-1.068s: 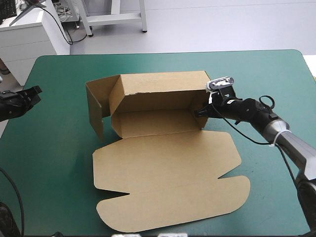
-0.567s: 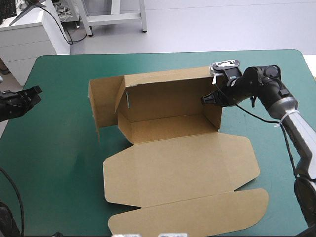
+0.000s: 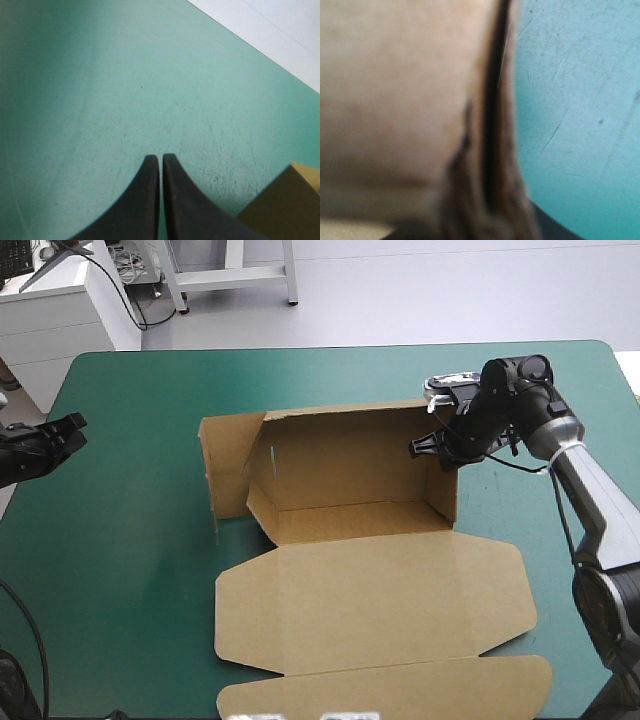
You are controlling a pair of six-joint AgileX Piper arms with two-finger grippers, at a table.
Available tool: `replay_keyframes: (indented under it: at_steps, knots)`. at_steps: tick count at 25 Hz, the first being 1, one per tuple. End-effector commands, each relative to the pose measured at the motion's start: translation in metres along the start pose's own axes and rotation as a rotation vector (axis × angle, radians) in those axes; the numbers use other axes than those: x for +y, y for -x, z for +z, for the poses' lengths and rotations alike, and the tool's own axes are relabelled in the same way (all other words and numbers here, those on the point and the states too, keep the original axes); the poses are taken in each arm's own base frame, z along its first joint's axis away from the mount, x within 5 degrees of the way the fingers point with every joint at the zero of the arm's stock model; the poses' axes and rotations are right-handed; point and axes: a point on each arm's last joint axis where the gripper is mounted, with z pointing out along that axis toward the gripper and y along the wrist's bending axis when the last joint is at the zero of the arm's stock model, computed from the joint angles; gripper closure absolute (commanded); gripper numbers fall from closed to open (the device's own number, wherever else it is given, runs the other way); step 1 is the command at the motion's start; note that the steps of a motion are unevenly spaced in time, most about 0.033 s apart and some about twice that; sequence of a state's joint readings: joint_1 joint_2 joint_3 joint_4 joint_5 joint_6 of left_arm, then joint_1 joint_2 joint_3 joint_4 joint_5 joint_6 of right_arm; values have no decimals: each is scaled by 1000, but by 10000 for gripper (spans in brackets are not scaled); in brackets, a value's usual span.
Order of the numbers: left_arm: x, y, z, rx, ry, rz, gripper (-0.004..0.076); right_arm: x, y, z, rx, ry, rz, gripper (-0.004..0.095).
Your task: Fold the box
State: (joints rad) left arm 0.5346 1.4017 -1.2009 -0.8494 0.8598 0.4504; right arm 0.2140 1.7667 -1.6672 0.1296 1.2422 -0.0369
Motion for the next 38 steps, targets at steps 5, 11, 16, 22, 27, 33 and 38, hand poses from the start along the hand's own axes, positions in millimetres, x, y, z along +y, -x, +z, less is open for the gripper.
replay_keyframes:
  at_steps: [5, 11, 16, 22, 27, 33, 38]
  knots:
    - [-13, 10, -14, -90, -40, -10, 717, -3, 10, 12, 1, 1, 7, 921]
    - [-13, 10, -14, -91, -39, -11, 717, -6, 25, 31, -85, -5, 13, 921]
    - [-13, 10, -14, -94, -38, -11, 717, -8, 31, 41, -119, -10, 7, 920]
    - [-12, 12, -14, -105, -32, -11, 717, -8, 35, 47, -110, -10, 7, 800]
    - [-12, 12, -14, -114, -29, -11, 717, -5, 45, 24, -150, -6, -2, 244]
    - [-12, 12, -14, -113, -27, -10, 717, -4, 50, -8, -157, -36, -10, 34]
    - [-12, 12, -14, -109, -29, -10, 717, 1, 39, -63, -257, -59, -13, 34]
